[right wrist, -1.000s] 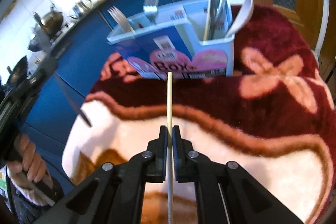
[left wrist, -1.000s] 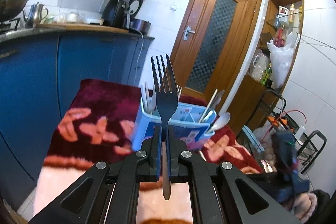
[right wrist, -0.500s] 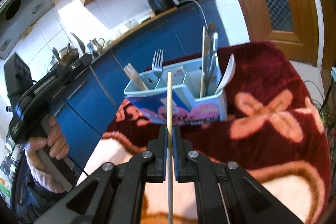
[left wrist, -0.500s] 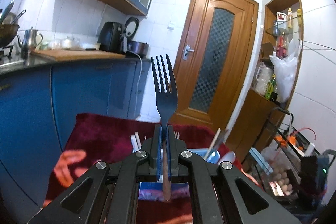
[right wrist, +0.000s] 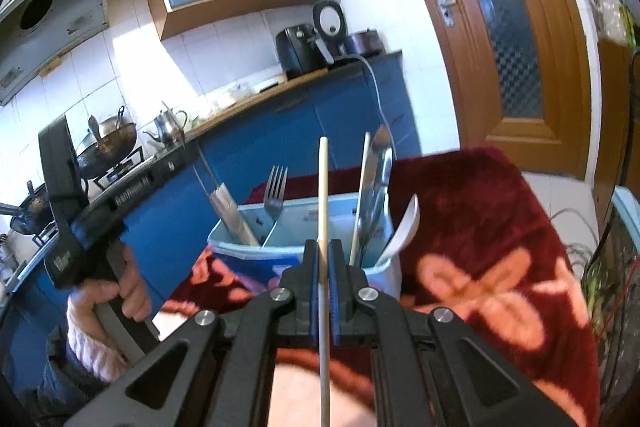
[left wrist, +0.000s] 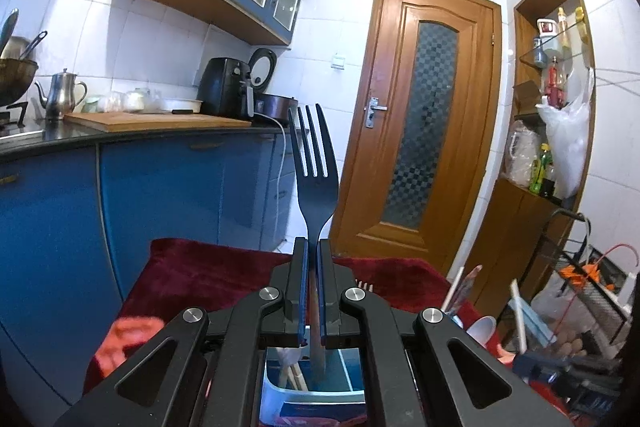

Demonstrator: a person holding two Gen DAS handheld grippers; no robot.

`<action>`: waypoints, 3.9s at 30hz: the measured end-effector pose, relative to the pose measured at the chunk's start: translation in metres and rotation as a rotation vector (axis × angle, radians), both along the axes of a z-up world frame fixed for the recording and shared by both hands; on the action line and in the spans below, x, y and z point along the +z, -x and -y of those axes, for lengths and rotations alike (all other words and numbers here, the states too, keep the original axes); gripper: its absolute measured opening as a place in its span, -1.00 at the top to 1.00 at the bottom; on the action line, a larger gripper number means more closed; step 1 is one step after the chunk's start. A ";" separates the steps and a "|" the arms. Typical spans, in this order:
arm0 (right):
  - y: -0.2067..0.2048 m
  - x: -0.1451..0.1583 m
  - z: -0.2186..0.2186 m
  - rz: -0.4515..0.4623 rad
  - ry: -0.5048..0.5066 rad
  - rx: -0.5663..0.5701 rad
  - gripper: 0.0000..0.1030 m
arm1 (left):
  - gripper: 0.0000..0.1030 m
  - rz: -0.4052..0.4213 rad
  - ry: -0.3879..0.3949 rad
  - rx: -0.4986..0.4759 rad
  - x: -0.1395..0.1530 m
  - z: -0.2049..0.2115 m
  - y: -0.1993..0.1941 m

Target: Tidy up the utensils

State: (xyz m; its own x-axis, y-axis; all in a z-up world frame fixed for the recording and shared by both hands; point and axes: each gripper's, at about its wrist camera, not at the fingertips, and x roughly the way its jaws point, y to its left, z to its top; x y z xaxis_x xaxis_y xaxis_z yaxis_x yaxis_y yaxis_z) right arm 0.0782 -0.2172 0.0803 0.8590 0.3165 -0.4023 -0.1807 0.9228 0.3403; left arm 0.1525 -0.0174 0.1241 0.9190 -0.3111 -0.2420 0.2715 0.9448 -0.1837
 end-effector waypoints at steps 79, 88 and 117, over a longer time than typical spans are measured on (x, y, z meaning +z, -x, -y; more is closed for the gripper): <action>0.075 0.026 -0.037 0.253 0.087 -0.070 0.34 | 0.54 -0.045 -0.067 -0.004 0.012 -0.019 0.121; 0.112 0.003 -0.041 0.229 0.108 -0.083 -0.04 | 0.00 -0.070 -0.104 0.023 -0.020 -0.024 0.157; 0.130 -0.081 -0.048 0.217 0.260 -0.173 -0.71 | -0.35 -0.119 -0.169 0.156 -0.116 -0.018 0.162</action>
State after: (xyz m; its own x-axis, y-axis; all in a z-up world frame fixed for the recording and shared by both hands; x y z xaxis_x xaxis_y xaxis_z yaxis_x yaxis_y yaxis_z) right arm -0.0516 -0.1689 -0.0008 0.9650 0.0700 -0.2527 -0.0563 0.9965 0.0612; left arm -0.0092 0.0007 0.0079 0.9146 -0.1135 -0.3882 0.1057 0.9935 -0.0413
